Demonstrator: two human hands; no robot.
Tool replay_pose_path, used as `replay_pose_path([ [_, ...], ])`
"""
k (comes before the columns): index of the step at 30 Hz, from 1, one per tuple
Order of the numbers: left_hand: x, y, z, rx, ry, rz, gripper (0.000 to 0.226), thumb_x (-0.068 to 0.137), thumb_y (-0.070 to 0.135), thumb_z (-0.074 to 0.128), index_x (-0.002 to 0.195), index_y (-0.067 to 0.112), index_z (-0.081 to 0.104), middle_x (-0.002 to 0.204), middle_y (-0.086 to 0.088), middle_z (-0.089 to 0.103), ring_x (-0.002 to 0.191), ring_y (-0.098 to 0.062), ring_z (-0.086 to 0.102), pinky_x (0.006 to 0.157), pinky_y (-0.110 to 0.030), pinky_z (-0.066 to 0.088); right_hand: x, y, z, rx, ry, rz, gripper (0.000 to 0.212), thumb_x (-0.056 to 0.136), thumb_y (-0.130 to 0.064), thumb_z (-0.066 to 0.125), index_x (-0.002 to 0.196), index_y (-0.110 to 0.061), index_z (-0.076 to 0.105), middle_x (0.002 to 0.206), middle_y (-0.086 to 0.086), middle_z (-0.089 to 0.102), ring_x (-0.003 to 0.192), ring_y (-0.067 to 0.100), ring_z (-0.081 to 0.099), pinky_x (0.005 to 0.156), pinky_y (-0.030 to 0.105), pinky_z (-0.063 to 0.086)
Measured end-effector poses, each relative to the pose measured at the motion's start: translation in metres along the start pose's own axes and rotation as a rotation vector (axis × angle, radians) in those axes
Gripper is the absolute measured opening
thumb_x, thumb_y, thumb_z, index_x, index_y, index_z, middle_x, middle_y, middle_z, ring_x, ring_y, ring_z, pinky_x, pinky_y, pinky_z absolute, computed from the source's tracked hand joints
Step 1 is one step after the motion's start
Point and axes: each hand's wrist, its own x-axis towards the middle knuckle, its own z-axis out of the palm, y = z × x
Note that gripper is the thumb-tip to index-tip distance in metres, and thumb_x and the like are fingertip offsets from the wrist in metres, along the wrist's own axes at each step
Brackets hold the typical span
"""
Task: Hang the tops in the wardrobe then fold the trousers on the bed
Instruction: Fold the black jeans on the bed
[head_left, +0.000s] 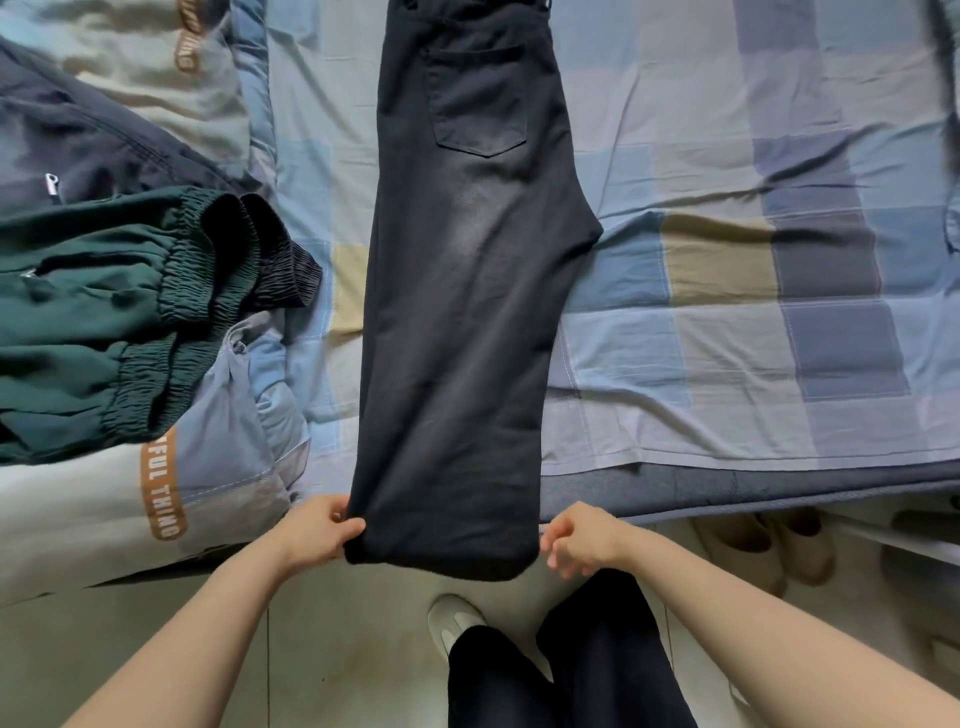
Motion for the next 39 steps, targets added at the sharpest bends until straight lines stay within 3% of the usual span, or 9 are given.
replay_pose_path([
  [5, 0.023, 0.031, -0.015, 0.216, 0.117, -0.001, 0.014, 0.090, 0.023, 0.063, 0.083, 0.010, 0.063, 0.078, -0.008, 0.069, 0.066, -0.021, 0.063, 0.065, -0.028, 0.050, 0.017, -0.032, -0.028, 0.277, 0.329, 0.006, 0.021, 0.095, -0.015, 0.045, 0.077, -0.015, 0.057, 0.074, 0.003, 0.064, 0.054, 0.012, 0.053, 0.050, 0.022, 0.042],
  [9, 0.044, 0.087, -0.038, -0.297, 0.319, 0.112, 0.020, 0.091, 0.019, 0.063, 0.072, 0.019, 0.055, 0.061, 0.001, 0.047, 0.056, -0.015, 0.045, 0.056, -0.027, 0.041, 0.025, -0.076, -0.096, 0.562, 0.568, -0.123, 0.010, 0.096, -0.013, 0.043, 0.093, -0.011, 0.053, 0.078, 0.007, 0.058, 0.058, 0.016, 0.050, 0.053, 0.027, 0.044],
  [13, 0.078, 0.140, -0.066, -0.587, 0.382, 0.133, 0.012, 0.093, 0.031, 0.059, 0.094, 0.020, 0.063, 0.069, 0.000, 0.046, 0.054, -0.014, 0.037, 0.056, -0.027, 0.032, 0.038, -0.115, -0.169, 0.800, 0.632, -0.204, 0.013, 0.099, -0.022, 0.044, 0.101, -0.011, 0.049, 0.076, 0.004, 0.052, 0.063, 0.014, 0.051, 0.057, 0.026, 0.047],
  [18, 0.119, 0.197, -0.100, -0.893, 0.504, 0.177, 0.018, 0.093, 0.030, 0.061, 0.099, 0.015, 0.067, 0.087, -0.001, 0.068, 0.073, -0.017, 0.063, 0.072, -0.030, 0.052, 0.062, -0.146, -0.234, 1.016, 0.595, -0.222, 0.021, 0.094, -0.032, 0.051, 0.099, -0.013, 0.058, 0.108, 0.013, 0.069, 0.097, 0.027, 0.069, 0.069, 0.035, 0.058],
  [22, 0.142, 0.237, -0.122, -0.849, 0.604, 0.219, 0.009, 0.088, 0.026, 0.068, 0.089, 0.017, 0.065, 0.091, -0.004, 0.070, 0.085, -0.021, 0.066, 0.080, -0.035, 0.055, 0.076, -0.147, -0.263, 1.124, 0.610, -0.225, 0.019, 0.092, -0.030, 0.055, 0.100, -0.013, 0.057, 0.095, 0.006, 0.069, 0.084, 0.022, 0.068, 0.056, 0.027, 0.054],
  [25, 0.148, 0.251, -0.139, -0.733, 0.823, 0.265, 0.011, 0.085, 0.018, 0.069, 0.076, 0.020, 0.062, 0.073, 0.002, 0.063, 0.073, -0.016, 0.060, 0.073, -0.030, 0.051, 0.084, -0.139, -0.271, 1.039, 0.721, -0.193, 0.022, 0.092, -0.026, 0.056, 0.074, -0.016, 0.052, 0.073, 0.003, 0.060, 0.061, 0.015, 0.060, 0.053, 0.024, 0.050],
  [28, 0.153, 0.240, -0.145, -0.752, 0.812, 0.195, 0.003, 0.086, 0.016, 0.069, 0.088, 0.015, 0.067, 0.072, 0.001, 0.059, 0.075, -0.018, 0.056, 0.070, -0.033, 0.048, 0.091, -0.129, -0.277, 0.840, 0.831, -0.187, 0.034, 0.094, -0.026, 0.054, 0.063, -0.015, 0.046, 0.059, 0.003, 0.049, 0.045, 0.011, 0.050, 0.045, 0.024, 0.042],
  [33, 0.153, 0.222, -0.142, -0.702, 0.845, 0.152, 0.028, 0.089, 0.019, 0.067, 0.113, 0.005, 0.066, 0.093, -0.007, 0.061, 0.073, -0.015, 0.055, 0.075, -0.036, 0.053, 0.086, -0.127, -0.279, 0.774, 0.691, -0.170, 0.023, 0.093, -0.031, 0.056, 0.076, -0.015, 0.053, 0.073, 0.002, 0.059, 0.057, 0.012, 0.058, 0.064, 0.028, 0.055],
  [39, 0.121, 0.200, -0.121, -0.552, 0.447, 0.113, 0.024, 0.080, 0.027, 0.079, 0.099, 0.016, 0.070, 0.087, 0.002, 0.071, 0.065, -0.009, 0.067, 0.054, -0.021, 0.050, 0.056, -0.120, -0.241, 0.635, 0.355, -0.236, 0.034, 0.085, -0.049, 0.065, 0.097, -0.017, 0.059, 0.090, 0.002, 0.068, 0.074, 0.019, 0.067, 0.075, 0.034, 0.056],
])
